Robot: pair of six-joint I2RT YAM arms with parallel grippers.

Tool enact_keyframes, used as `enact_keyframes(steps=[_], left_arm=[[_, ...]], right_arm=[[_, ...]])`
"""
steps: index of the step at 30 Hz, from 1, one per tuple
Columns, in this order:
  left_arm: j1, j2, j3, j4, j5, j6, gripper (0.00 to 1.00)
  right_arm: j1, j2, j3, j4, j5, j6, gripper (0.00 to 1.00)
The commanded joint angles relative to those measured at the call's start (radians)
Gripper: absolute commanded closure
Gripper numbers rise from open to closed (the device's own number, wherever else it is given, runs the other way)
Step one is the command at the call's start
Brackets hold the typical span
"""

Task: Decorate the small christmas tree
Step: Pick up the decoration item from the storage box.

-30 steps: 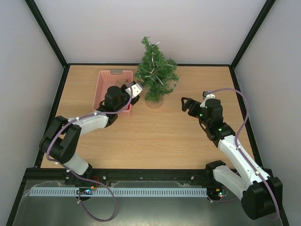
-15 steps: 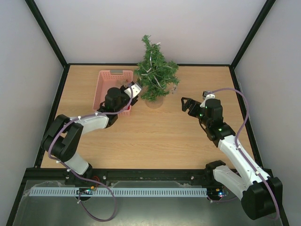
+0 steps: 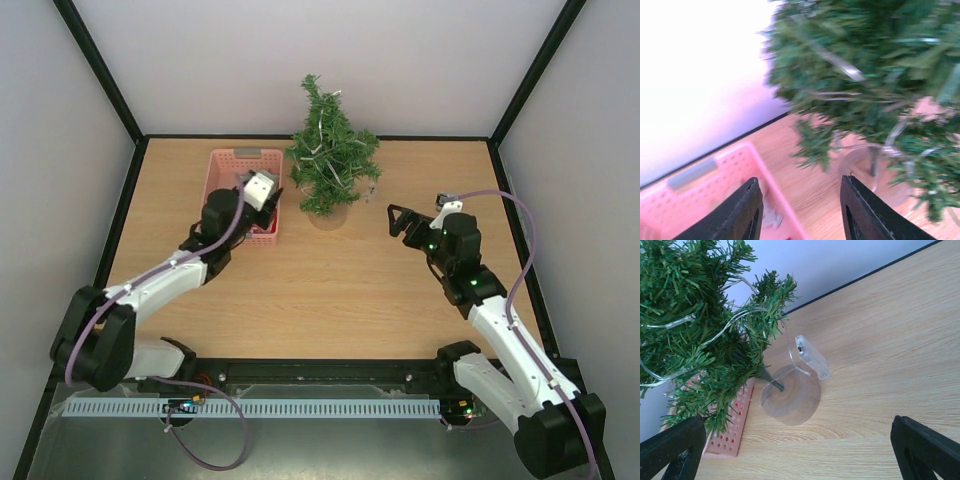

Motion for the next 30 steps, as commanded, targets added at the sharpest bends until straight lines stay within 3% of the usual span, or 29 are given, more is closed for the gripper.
enact_keyframes(steps=[1, 5, 9, 12, 20, 30], left_arm=[[0.083, -0.091, 0.031, -0.264, -0.138, -0.261, 0.53], [0.186, -0.068, 0.137, -0.519, -0.164, -0.439, 0.47], [0.242, 0.026, 0.221, -0.678, -0.054, -0.493, 0.46], [0.270, 0.096, 0.229, -0.703, 0.036, -0.525, 0.48], [0.274, 0.241, 0.302, -0.741, 0.015, -0.486, 0.51], [0.285, 0.426, 0.503, -0.593, 0.000, -0.422, 0.56]], right_arm=[[0.004, -0.029, 0.008, 0.001, -0.024, 0.007, 0.01], [0.004, -0.030, 0.008, 0.005, -0.042, 0.012, 0.01], [0.004, -0.034, 0.008, 0.000, -0.053, 0.015, 0.01], [0.005, -0.039, 0.010, -0.008, -0.053, 0.014, 0.02], [0.004, -0.056, 0.004, -0.022, -0.044, 0.012, 0.02], [0.005, -0.029, 0.041, -0.046, -0.047, 0.001, 0.03]])
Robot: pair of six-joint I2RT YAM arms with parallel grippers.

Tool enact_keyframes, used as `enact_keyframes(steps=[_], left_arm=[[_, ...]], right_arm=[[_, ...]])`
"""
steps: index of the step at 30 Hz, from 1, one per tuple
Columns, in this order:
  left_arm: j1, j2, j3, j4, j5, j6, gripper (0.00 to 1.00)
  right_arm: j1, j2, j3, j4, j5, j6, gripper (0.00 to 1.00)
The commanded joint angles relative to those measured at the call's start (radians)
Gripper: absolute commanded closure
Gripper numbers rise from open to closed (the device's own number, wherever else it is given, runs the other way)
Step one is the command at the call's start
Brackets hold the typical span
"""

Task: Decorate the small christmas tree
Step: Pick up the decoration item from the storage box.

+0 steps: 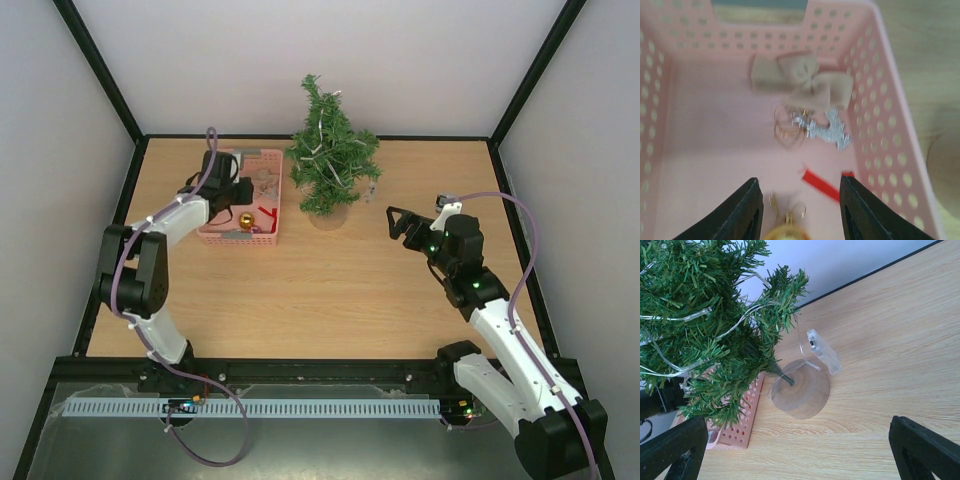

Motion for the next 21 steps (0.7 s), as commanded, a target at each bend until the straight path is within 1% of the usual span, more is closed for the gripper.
enact_keyframes(steps=[1, 3, 5, 15, 21], left_arm=[[0.008, 0.090, 0.121, 0.053, -0.003, 0.044, 0.56], [0.008, 0.141, 0.179, 0.035, 0.022, 0.056, 0.55], [0.008, 0.179, 0.205, 0.041, 0.041, 0.068, 0.54], [0.008, 0.278, 0.255, 0.045, 0.027, 0.145, 0.53], [0.008, 0.340, 0.312, 0.041, 0.075, 0.155, 0.54]], right_arm=[[0.004, 0.010, 0.046, -0.029, -0.002, -0.006, 0.03], [0.005, 0.015, 0.054, -0.034, -0.004, -0.005, 0.03], [0.004, 0.017, 0.057, -0.033, -0.003, 0.000, 0.04], [0.004, 0.020, 0.051, -0.029, 0.005, 0.028, 0.05], [0.005, 0.018, 0.033, -0.020, 0.012, 0.041, 0.05]])
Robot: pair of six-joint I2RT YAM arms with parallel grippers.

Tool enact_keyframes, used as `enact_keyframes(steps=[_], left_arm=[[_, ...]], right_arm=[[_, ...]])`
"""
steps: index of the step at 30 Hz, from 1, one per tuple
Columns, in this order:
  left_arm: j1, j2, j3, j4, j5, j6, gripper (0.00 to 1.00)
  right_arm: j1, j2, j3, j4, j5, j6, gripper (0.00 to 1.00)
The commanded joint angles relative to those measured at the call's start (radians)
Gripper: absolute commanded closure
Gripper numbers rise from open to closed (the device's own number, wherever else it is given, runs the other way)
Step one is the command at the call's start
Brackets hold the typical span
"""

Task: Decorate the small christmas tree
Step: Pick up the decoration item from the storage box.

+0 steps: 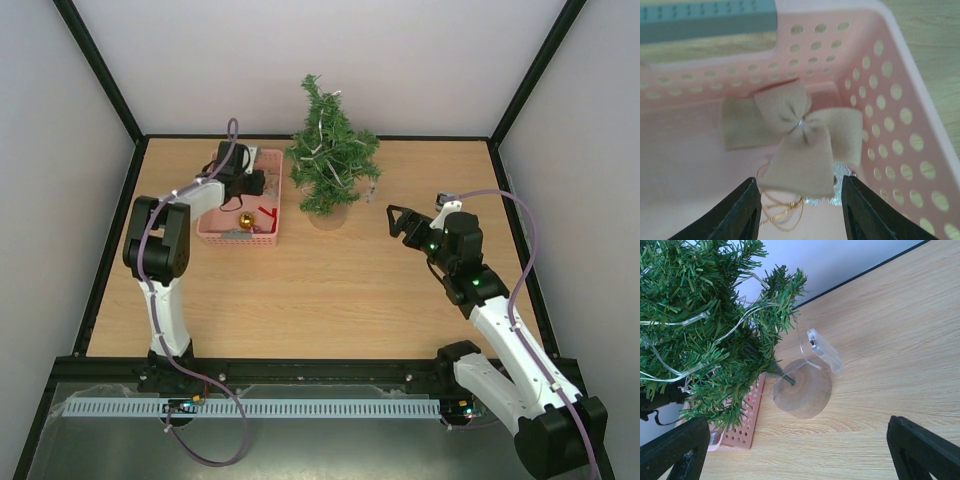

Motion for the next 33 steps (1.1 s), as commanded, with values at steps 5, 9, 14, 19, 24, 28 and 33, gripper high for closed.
enact_keyframes(steps=[5, 9, 14, 19, 24, 28, 33], left_arm=[[0.006, 0.066, 0.096, -0.003, 0.041, 0.031, 0.64], [0.005, 0.077, 0.125, -0.039, 0.037, 0.044, 0.78], [-0.007, 0.034, 0.119, -0.061, -0.042, 0.140, 0.78], [0.028, -0.073, 0.006, 0.019, 0.104, 0.386, 0.65], [0.057, -0.085, -0.005, 0.015, 0.266, 0.640, 0.59], [0.093, -0.058, 0.009, 0.017, 0.365, 0.781, 0.54], [0.101, -0.013, 0.044, -0.046, 0.376, 0.948, 0.52]], right_arm=[[0.005, -0.003, 0.025, -0.018, 0.021, 0.009, 0.05], [0.004, -0.005, 0.033, -0.024, 0.024, 0.006, 0.05], [0.004, 0.000, 0.039, -0.023, 0.020, 0.004, 0.05], [0.004, 0.001, 0.053, -0.038, 0.019, -0.010, 0.05], [0.005, 0.009, 0.067, -0.059, 0.024, -0.019, 0.06], [0.005, 0.001, 0.078, -0.073, 0.036, -0.017, 0.06], [0.004, 0.010, 0.078, -0.059, 0.052, -0.015, 0.07]])
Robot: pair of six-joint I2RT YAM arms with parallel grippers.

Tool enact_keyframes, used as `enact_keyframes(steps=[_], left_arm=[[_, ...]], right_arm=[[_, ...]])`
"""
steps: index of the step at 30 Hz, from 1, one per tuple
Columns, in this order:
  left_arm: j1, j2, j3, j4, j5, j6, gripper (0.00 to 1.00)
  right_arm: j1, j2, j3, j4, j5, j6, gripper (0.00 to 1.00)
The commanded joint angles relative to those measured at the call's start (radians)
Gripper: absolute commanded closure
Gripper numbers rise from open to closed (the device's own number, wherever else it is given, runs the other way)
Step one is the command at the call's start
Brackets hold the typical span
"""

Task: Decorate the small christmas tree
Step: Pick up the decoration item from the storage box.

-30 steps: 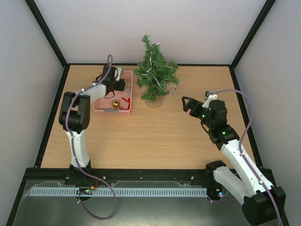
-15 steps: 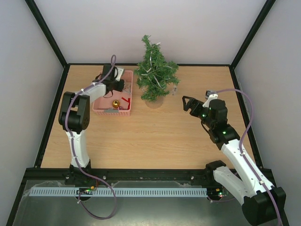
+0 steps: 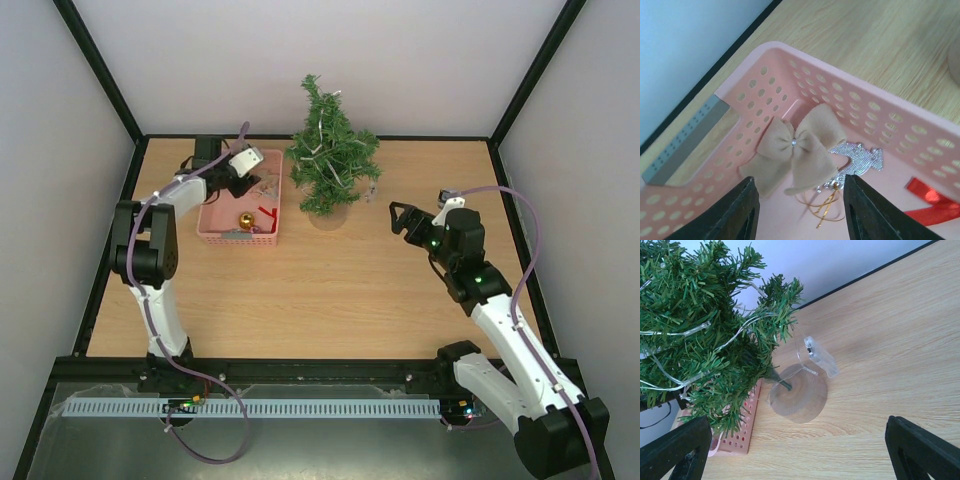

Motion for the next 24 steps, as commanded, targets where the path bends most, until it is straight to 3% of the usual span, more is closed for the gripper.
enact_keyframes(steps=[1, 7, 18, 22, 24], left_arm=[[0.010, 0.046, 0.046, -0.054, 0.070, 0.232, 0.52], [0.001, 0.075, 0.032, -0.032, 0.058, 0.389, 0.50], [-0.020, 0.114, 0.027, 0.061, 0.009, 0.488, 0.54], [-0.026, 0.125, 0.032, 0.065, -0.011, 0.504, 0.65], [-0.029, 0.125, 0.032, 0.062, -0.021, 0.508, 0.75]], right_arm=[[0.004, 0.014, 0.037, -0.011, 0.025, -0.008, 0.07], [0.004, 0.048, 0.050, 0.011, 0.019, -0.002, 0.07], [0.005, 0.055, 0.080, 0.021, -0.005, 0.016, 0.07], [0.004, 0.044, 0.099, 0.013, -0.005, 0.012, 0.07], [0.004, 0.040, 0.105, 0.008, -0.004, 0.012, 0.07]])
